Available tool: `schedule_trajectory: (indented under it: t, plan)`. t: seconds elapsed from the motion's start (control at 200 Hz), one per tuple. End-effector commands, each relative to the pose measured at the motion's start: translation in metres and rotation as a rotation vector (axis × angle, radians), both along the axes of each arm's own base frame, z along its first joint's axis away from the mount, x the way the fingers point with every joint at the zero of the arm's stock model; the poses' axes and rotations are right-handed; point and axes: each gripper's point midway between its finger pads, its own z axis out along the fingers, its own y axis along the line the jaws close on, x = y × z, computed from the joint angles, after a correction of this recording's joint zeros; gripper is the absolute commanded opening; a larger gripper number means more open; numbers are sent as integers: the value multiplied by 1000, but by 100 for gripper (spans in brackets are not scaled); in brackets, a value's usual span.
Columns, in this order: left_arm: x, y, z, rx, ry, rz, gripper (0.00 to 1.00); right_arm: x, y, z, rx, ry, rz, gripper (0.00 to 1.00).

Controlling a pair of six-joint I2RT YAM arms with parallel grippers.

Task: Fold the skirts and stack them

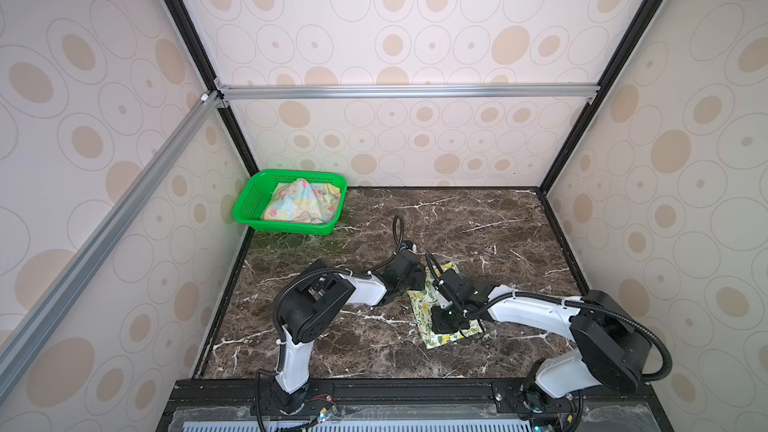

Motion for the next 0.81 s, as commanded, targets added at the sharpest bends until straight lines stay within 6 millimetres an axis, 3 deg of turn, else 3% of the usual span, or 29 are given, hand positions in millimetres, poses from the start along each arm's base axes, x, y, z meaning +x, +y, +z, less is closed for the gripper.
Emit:
schedule_trajectory:
  t: [0.0,0.175,0.275,0.455,0.555,0.62,0.8]
  plan:
    - [14,6,-4,30,-18,27,31,-11,-4,-17,-42,76,-21,0]
    - [25,10,0,16,-38,52,31,-6,5,-19,-26,90,-32,0]
    - [29,12,20,-11,-73,58,31,5,15,2,19,36,-33,0]
    - [28,15,66,-26,-134,39,31,29,13,53,66,-84,-63,0]
    - [23,21,85,-31,-153,40,31,46,0,75,83,-137,-100,0]
    - [14,28,85,-25,-126,44,32,58,-13,82,72,-167,-129,0]
    - [-16,25,75,-114,-37,12,32,95,-54,73,22,-206,-230,0]
